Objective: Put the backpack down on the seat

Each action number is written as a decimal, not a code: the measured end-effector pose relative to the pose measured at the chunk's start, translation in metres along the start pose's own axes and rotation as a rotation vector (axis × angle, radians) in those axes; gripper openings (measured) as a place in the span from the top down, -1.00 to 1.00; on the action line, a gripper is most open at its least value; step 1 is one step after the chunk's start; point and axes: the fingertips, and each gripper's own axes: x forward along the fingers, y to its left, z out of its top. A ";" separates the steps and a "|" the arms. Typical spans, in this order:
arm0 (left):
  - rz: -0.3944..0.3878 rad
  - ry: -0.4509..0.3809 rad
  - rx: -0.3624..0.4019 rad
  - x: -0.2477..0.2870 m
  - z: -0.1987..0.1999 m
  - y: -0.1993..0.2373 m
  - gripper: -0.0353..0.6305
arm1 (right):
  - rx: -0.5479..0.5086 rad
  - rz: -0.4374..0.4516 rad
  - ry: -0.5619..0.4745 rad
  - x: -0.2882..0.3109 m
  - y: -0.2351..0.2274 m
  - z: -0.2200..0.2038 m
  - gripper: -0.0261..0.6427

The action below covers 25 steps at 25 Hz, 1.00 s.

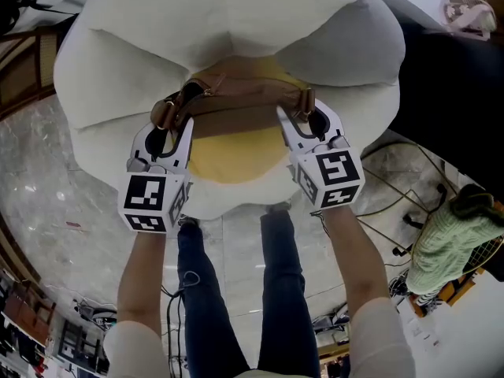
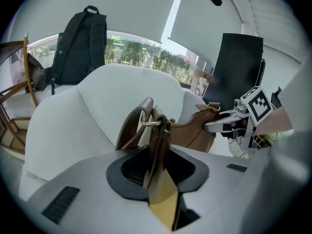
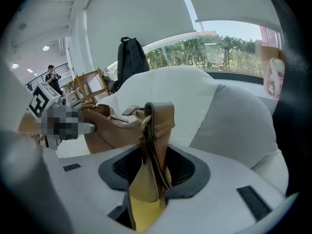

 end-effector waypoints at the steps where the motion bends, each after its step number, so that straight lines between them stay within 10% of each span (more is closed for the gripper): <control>1: 0.000 0.003 0.000 0.002 -0.001 0.000 0.56 | 0.002 0.000 0.002 0.001 -0.001 -0.001 0.40; 25: -0.015 0.052 -0.035 0.061 0.010 0.029 0.56 | 0.079 0.004 0.055 0.053 -0.033 -0.006 0.39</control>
